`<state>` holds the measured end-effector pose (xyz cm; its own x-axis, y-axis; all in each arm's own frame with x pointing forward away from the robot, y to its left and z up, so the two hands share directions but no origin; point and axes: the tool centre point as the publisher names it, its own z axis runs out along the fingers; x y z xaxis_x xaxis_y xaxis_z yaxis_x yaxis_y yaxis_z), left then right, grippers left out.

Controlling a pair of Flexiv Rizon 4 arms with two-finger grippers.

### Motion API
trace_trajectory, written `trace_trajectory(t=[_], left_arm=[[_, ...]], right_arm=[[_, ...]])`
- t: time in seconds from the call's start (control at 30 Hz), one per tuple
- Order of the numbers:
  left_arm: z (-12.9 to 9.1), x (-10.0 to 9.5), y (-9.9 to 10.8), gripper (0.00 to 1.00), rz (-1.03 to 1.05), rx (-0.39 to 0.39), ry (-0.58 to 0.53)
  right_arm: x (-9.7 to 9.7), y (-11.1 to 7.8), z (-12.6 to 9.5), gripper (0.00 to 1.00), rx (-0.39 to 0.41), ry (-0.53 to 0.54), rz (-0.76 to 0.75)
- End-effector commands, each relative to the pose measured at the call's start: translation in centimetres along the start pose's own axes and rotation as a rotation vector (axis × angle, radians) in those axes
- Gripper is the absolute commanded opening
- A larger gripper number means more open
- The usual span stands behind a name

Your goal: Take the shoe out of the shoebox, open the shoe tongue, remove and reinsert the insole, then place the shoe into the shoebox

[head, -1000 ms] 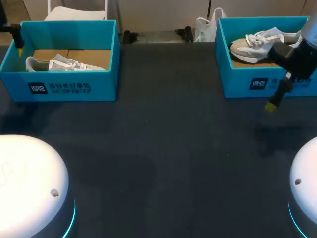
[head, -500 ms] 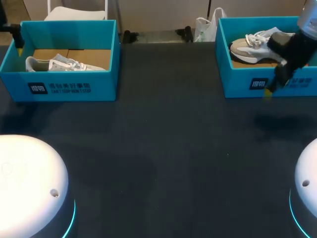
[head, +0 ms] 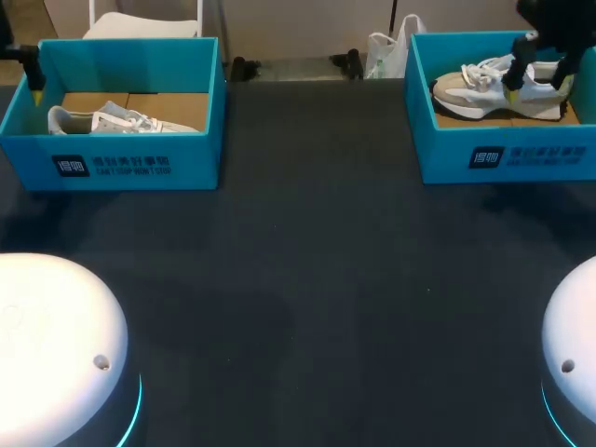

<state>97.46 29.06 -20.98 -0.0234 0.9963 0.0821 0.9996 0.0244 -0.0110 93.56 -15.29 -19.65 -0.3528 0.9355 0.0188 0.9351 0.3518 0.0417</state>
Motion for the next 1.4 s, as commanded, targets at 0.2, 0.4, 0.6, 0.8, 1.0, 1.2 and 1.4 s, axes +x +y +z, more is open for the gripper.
trace_trajectory(t=[0.2, 0.4, 0.6, 0.8, 1.0, 1.2, 1.4], left_arm=[[0.0, 0.0, -0.2, 1.00, -0.001, -0.003, 0.003], [0.0, 0.0, -0.2, 1.00, -0.001, -0.003, 0.003], [0.0, 0.0, -0.2, 1.00, -0.001, -0.003, 0.003], [0.0, 0.0, -0.2, 1.00, -0.001, -0.003, 0.003], [0.0, 0.0, -0.2, 1.00, -0.001, -0.003, 0.003], [0.0, 0.0, -0.2, 1.00, -0.001, -0.003, 0.003], [0.0, 0.0, -0.2, 1.00, -0.001, -0.003, 0.003]], right_arm=[[0.1, 1.2, 0.1, 1.00, 0.086, -0.003, 0.001], [-3.8, 4.7, 0.5, 1.00, 0.134, -0.148, 0.172], [-8.0, 7.8, 1.7, 1.00, 0.088, -0.149, 0.231], [-12.7, 9.8, 2.9, 1.00, 0.071, -0.168, 0.283], [-12.7, 9.8, 2.9, 1.00, 0.071, -0.168, 0.283], [-12.7, 9.8, 2.9, 1.00, 0.071, -0.168, 0.283], [-13.2, 10.2, 3.4, 1.00, 0.061, -0.163, 0.295]])
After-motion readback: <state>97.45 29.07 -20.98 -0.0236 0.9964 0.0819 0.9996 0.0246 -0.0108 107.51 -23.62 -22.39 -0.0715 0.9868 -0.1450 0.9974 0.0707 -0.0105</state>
